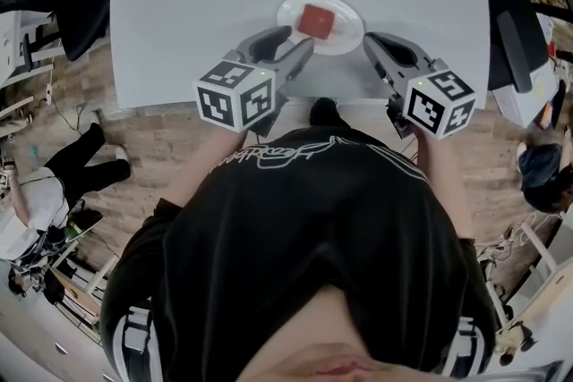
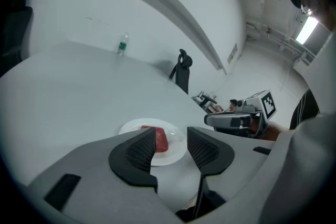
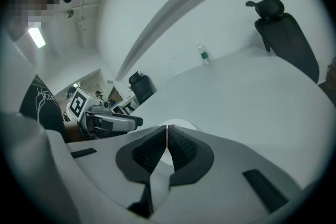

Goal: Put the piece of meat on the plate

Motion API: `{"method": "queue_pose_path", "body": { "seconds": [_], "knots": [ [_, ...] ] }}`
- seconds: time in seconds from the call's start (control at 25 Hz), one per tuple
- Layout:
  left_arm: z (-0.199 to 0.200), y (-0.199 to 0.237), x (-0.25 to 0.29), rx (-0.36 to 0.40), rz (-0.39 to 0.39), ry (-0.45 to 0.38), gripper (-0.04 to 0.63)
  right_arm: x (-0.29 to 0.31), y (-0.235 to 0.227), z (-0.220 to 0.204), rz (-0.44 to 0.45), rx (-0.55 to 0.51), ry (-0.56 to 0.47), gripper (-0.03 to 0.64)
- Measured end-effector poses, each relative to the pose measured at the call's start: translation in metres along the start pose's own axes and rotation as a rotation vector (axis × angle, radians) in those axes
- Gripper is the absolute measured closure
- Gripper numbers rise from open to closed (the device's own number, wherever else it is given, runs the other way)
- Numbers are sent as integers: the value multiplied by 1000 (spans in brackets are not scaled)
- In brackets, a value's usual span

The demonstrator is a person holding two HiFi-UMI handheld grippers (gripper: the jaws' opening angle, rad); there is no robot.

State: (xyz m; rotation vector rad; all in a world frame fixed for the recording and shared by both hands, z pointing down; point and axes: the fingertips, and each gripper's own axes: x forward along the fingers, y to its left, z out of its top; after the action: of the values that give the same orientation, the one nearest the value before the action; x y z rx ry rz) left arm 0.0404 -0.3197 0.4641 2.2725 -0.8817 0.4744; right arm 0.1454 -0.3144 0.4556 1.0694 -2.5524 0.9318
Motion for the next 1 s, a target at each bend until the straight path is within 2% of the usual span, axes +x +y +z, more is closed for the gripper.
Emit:
{"method": "queue_pose_path", "body": {
  "seconds": [0.12,0.4,0.8,1.0],
  "knots": [
    [6,-18,-28,16,-45,-65,437,-15,25,7,-32,-76,-38,603],
    [11,-64,-106,134,-127,-165,575,-52,111,27,-43,-191,-149,603],
    [-7,-139,-237,299,-250,-315,588,-100,249,12,-15,-282,-274,603],
    [-32,-161,-281,294,-292,-347,588,-127,298,-15,-10,-288,-326,603]
  ]
}}
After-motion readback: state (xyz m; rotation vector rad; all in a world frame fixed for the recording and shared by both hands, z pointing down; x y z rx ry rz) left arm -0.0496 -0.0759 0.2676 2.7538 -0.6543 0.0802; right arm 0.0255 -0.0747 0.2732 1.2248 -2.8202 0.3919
